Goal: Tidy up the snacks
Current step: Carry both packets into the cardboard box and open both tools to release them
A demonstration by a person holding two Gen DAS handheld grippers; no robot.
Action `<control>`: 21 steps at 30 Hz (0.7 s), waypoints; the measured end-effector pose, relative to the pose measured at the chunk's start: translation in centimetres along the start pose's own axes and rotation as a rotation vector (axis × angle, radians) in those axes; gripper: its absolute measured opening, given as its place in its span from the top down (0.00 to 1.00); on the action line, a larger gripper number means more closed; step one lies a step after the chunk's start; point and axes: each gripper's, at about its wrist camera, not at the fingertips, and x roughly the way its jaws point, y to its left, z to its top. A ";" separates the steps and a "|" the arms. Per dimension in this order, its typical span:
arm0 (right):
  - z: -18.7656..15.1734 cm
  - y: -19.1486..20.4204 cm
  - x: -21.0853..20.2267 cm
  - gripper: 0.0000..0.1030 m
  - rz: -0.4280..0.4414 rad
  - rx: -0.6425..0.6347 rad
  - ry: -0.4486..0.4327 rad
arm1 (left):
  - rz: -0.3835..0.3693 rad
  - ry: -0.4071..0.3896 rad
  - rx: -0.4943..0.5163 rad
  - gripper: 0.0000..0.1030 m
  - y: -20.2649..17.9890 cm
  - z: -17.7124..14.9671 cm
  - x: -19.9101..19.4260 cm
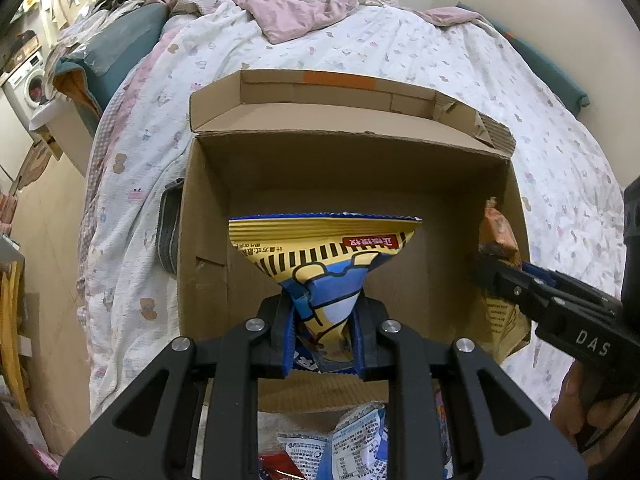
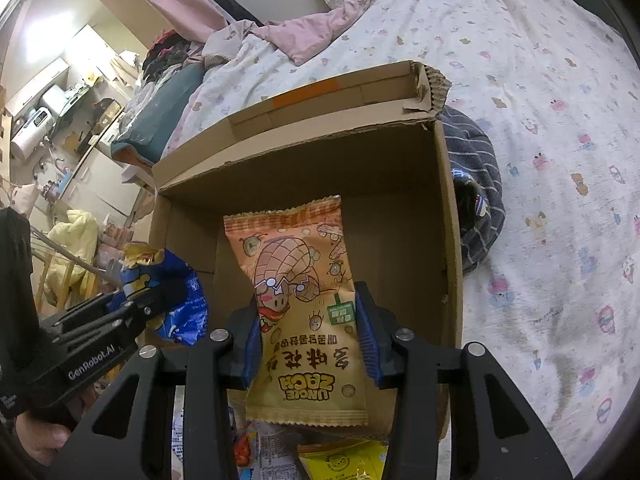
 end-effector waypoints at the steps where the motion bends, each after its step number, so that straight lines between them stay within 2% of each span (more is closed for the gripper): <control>1: 0.1 0.0 0.0 0.58 0.000 0.000 0.001 | 0.001 0.002 0.000 0.81 0.0 0.1 0.1; 4: 0.0 0.0 0.1 0.58 -0.003 0.001 0.000 | 0.001 0.008 -0.010 0.80 0.2 0.1 0.2; 6: 0.0 -0.1 0.2 0.57 -0.003 0.005 0.000 | -0.001 0.009 -0.017 0.74 0.3 0.1 0.2; 8: 0.0 -0.1 0.2 0.57 -0.002 0.003 -0.003 | -0.004 0.001 -0.026 0.52 0.5 0.1 0.0; 9: 0.0 -0.1 0.2 0.56 0.000 0.006 -0.002 | -0.008 -0.005 -0.029 0.46 0.6 0.1 -0.1; 10: 0.0 -0.1 0.1 0.53 0.005 0.011 -0.002 | -0.009 -0.014 -0.030 0.37 0.6 0.1 -0.3; 11: 0.1 -0.2 0.1 0.43 0.011 0.018 -0.003 | -0.008 -0.020 -0.031 0.29 0.6 0.2 -0.5; 13: 0.2 -0.5 -0.2 0.27 0.016 0.042 -0.015 | -0.010 -0.030 -0.039 0.22 0.7 0.3 -0.7; 21: 0.5 -0.6 -0.8 0.25 0.013 0.037 -0.031 | -0.013 -0.045 -0.048 0.22 1.0 0.4 -1.2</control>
